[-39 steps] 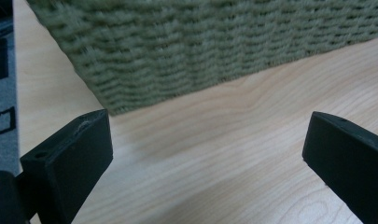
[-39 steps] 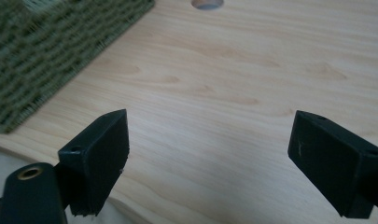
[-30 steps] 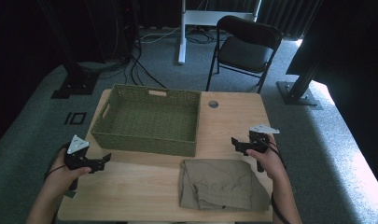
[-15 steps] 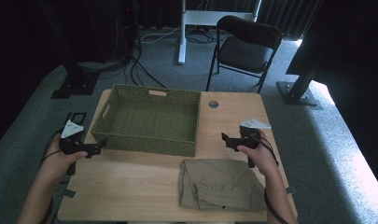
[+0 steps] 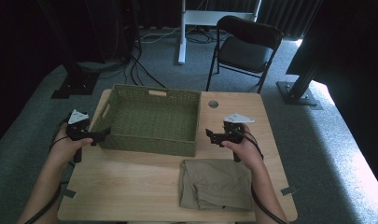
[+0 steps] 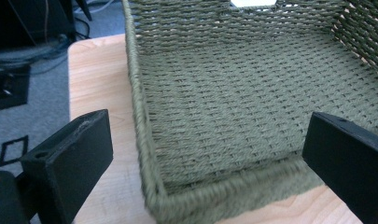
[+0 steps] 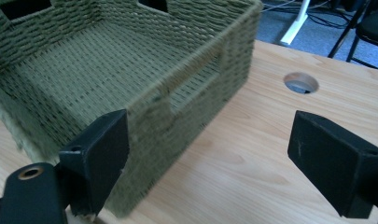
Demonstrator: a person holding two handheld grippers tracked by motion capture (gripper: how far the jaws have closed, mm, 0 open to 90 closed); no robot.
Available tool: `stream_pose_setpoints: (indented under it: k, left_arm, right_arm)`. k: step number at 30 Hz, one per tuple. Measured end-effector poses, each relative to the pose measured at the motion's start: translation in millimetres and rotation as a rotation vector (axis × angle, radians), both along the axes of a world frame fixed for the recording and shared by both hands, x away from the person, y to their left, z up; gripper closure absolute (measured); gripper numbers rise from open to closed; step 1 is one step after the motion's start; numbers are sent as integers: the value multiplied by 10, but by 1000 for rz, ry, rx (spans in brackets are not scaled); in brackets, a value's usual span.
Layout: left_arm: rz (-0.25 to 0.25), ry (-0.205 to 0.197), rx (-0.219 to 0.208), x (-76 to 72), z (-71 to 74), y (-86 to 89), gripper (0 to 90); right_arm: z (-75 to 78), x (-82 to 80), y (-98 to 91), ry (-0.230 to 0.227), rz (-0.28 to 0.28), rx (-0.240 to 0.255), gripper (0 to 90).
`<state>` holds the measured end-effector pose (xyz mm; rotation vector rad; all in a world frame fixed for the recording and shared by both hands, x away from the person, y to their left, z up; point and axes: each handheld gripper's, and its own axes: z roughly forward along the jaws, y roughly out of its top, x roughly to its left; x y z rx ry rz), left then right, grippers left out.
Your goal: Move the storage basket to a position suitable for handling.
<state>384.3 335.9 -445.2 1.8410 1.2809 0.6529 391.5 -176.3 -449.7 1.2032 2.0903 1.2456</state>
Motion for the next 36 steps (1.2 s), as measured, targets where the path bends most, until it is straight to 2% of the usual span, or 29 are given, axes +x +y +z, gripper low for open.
stream_pose_setpoints:
  k: [5, 12, 14, 16, 17, 18, 20, 22, 25, 28, 30, 32, 33, 36]
  left_arm:
    - [27, 2, -26, 140, -15, 15, 72]
    - [88, 32, -26, 259, -114, 98, 89]
    - [100, 34, -16, 277, -146, 110, 155]
    - [98, 20, -8, 281, -173, 108, 178]
    - [103, -3, 2, 279, -183, 96, 263]
    - [106, -23, 11, 279, -190, 90, 296]
    - [114, -16, 3, 286, -212, 86, 385]
    - [117, -29, 8, 293, -236, 88, 435]
    - [114, -7, -25, 296, -246, 89, 506]
    - [128, 35, -44, 305, -226, 68, 608]
    - [148, 61, -45, 315, -215, 54, 652]
    - [172, 67, -10, 312, -201, 16, 672]
    - [184, 68, -6, 309, -199, 5, 687]
    - [230, 79, -25, 300, -196, -12, 719]
  right_arm:
    - [25, 34, 190, -4, 19, 11, 124]
    - [7, 80, 403, 0, 31, 6, 131]
    - [-4, 90, 448, -1, 31, 9, 141]
    - [-17, 94, 487, 0, 39, 9, 183]
    - [-28, 97, 515, 4, 38, 14, 215]
    - [-37, 102, 534, 7, 43, 10, 245]
    - [-54, 110, 574, 9, 40, -11, 299]
    - [-73, 113, 607, 10, 36, -26, 323]
    - [-112, 108, 651, 4, 22, -60, 352]
    - [-151, 100, 680, 13, 14, -57, 377]
    - [-171, 96, 690, 10, 10, -74, 405]
    - [-187, 90, 694, 11, 12, -72, 450]
    - [-190, 81, 698, 14, 12, -63, 477]
    - [-185, 65, 715, 23, -2, -58, 501]
